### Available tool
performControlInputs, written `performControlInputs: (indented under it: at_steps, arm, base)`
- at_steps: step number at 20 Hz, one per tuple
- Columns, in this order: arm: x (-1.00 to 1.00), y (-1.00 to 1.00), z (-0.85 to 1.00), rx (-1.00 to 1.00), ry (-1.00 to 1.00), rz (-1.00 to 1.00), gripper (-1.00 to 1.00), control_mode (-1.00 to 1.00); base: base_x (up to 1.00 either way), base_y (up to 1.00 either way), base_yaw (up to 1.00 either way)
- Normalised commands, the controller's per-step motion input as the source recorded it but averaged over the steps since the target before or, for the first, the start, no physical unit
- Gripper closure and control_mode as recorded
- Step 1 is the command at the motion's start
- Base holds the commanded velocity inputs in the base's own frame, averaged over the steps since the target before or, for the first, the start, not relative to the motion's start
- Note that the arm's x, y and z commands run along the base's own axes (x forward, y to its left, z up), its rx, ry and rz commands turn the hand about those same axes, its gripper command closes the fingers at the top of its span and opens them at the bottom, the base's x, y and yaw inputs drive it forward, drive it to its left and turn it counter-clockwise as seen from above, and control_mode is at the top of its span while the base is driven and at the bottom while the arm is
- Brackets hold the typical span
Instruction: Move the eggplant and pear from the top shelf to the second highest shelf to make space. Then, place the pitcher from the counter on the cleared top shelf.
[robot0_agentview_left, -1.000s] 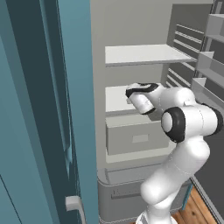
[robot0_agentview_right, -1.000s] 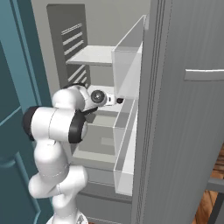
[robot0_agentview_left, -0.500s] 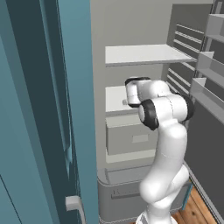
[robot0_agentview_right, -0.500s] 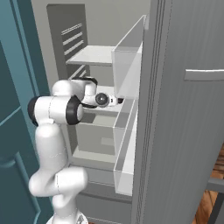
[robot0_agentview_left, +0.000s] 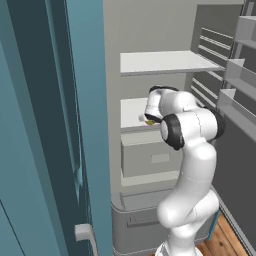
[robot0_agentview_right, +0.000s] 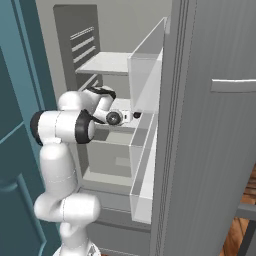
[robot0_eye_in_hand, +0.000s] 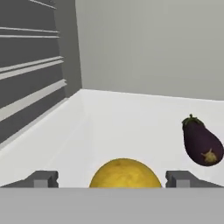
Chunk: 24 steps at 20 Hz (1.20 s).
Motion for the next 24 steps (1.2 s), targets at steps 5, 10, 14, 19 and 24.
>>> performControlInputs:
  at_steps: [5, 10, 14, 19, 24]
  arm:
    - [-0.04, 0.00, 0.90, -0.02, 0.00, 0.00, -1.00, -1.00]
    - [-0.20, 0.00, 0.82, -0.05, 0.02, 0.00, -1.00, -1.00]
    - [-0.42, -0.13, 0.66, -0.06, 0.13, -0.02, -1.00, -1.00]
    - [-0.74, -0.36, 0.53, -0.03, 0.22, -0.07, -1.00, -1.00]
    - [-0.84, -0.51, 0.72, -0.01, 0.20, -0.07, -1.00, -1.00]
  base:
    - [0.00, 0.00, 0.00]
    - [0.00, 0.00, 0.00]
    - [0.00, 0.00, 0.00]
    - [0.00, 0.00, 0.00]
    - [0.00, 0.00, 0.00]
